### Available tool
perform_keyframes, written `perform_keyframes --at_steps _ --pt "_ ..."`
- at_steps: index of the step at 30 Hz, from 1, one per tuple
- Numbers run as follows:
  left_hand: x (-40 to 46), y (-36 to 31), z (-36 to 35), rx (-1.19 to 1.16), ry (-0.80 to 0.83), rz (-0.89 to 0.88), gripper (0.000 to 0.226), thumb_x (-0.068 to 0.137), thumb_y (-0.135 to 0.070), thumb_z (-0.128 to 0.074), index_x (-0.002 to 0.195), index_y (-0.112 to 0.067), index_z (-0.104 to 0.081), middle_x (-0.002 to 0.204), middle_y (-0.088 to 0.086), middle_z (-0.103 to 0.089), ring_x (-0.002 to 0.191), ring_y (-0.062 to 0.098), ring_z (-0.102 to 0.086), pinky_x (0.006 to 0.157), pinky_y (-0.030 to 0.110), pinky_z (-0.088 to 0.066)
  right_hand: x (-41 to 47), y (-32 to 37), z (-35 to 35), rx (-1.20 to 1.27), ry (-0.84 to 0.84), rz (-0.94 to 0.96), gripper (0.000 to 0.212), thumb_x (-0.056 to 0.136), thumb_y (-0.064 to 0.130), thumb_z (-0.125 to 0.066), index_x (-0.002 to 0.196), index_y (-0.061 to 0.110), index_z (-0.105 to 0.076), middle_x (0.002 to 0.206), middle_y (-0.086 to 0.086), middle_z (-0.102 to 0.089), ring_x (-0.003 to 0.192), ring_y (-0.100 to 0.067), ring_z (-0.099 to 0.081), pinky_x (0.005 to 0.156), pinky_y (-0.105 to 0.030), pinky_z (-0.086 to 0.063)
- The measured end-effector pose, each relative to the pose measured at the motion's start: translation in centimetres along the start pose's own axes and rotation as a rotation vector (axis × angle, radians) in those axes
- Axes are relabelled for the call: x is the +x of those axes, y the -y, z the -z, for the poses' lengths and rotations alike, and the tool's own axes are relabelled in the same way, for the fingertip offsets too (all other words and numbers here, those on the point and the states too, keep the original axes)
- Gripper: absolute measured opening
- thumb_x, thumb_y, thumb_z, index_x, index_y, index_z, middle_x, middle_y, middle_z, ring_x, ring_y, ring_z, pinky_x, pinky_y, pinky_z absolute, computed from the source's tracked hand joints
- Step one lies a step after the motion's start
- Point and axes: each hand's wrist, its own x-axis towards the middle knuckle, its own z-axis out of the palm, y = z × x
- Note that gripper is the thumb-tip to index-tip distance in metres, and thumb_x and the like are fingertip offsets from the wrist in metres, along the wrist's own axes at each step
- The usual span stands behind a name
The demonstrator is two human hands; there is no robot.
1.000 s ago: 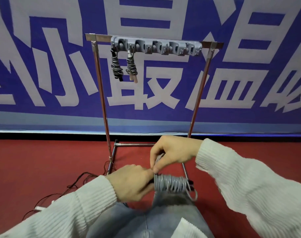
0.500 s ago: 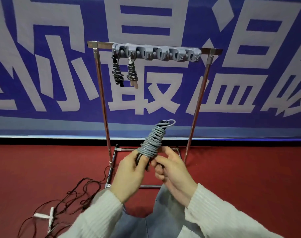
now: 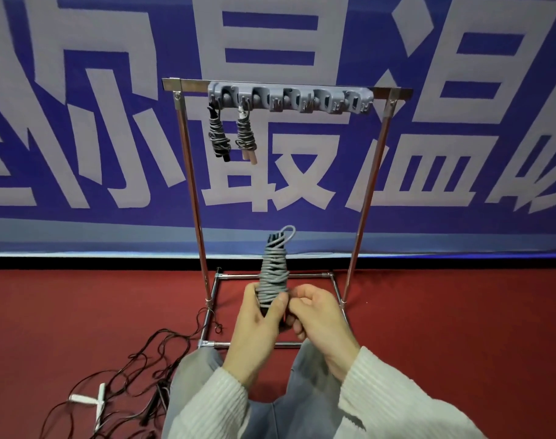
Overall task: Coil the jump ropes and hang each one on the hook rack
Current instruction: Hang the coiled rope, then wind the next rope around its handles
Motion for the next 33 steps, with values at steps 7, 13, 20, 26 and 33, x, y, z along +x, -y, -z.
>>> perform_keyframes --at_steps 7,13,20,26,33 --pt "0.9 -0.7 0.6 -0.186 -0.167 0.122 0.017 0.103 -0.009 -0.055 0.119 -0.005 -0.051 0.107 0.017 -0.071 0.086 0.019 -0.071 0.074 0.035 -0.062 0.1 -0.9 -0.1 0.144 0.036 0.087 0.005 0.097 0.005 -0.062 0.097 0.005 -0.057 0.059 -0.004 -0.056 0.046 -0.009 -0.042 0.044 -0.019 -0.032" --pt "0.9 -1.6 2.5 -0.288 0.025 0.226 0.03 0.095 0.001 -0.056 0.121 -0.014 -0.051 0.088 0.006 -0.066 0.075 0.019 -0.063 0.06 0.033 -0.051 0.0 -1.4 -0.3 -0.042 0.144 0.12 0.011 0.097 0.005 -0.061 0.092 0.013 -0.057 0.057 0.001 -0.055 0.048 -0.007 -0.044 0.049 -0.019 -0.034" --pt "0.9 -1.1 3.0 -0.206 0.01 0.185 0.031 0.078 -0.028 -0.08 0.102 -0.014 -0.068 0.085 0.002 -0.064 0.085 0.019 -0.059 0.044 0.025 -0.038 1.1 -0.6 1.1 -0.064 0.142 0.131 0.011 0.097 0.006 -0.061 0.092 0.014 -0.058 0.056 0.004 -0.054 0.052 -0.01 -0.042 0.051 -0.021 -0.033" --pt "2.2 -0.5 4.1 -0.436 -0.161 0.247 0.015 0.096 -0.02 -0.066 0.104 -0.009 -0.061 0.095 0.007 -0.065 0.056 0.008 -0.051 0.036 0.019 -0.034 0.4 -0.8 1.0 -0.191 0.205 0.222 0.01 0.094 0.013 -0.066 0.091 0.018 -0.059 0.056 0.013 -0.049 0.057 -0.01 -0.04 0.063 -0.028 -0.035" --pt "1.8 1.1 3.2 0.115 -0.113 0.046 0.029 0.099 -0.03 -0.065 0.127 -0.03 -0.058 0.093 0.003 -0.074 0.063 0.014 -0.063 0.052 0.03 -0.052 -0.1 0.2 1.7 -0.288 0.309 0.206 0.008 0.093 0.015 -0.069 0.09 0.022 -0.067 0.061 0.005 -0.061 0.057 -0.011 -0.051 0.063 -0.033 -0.043"
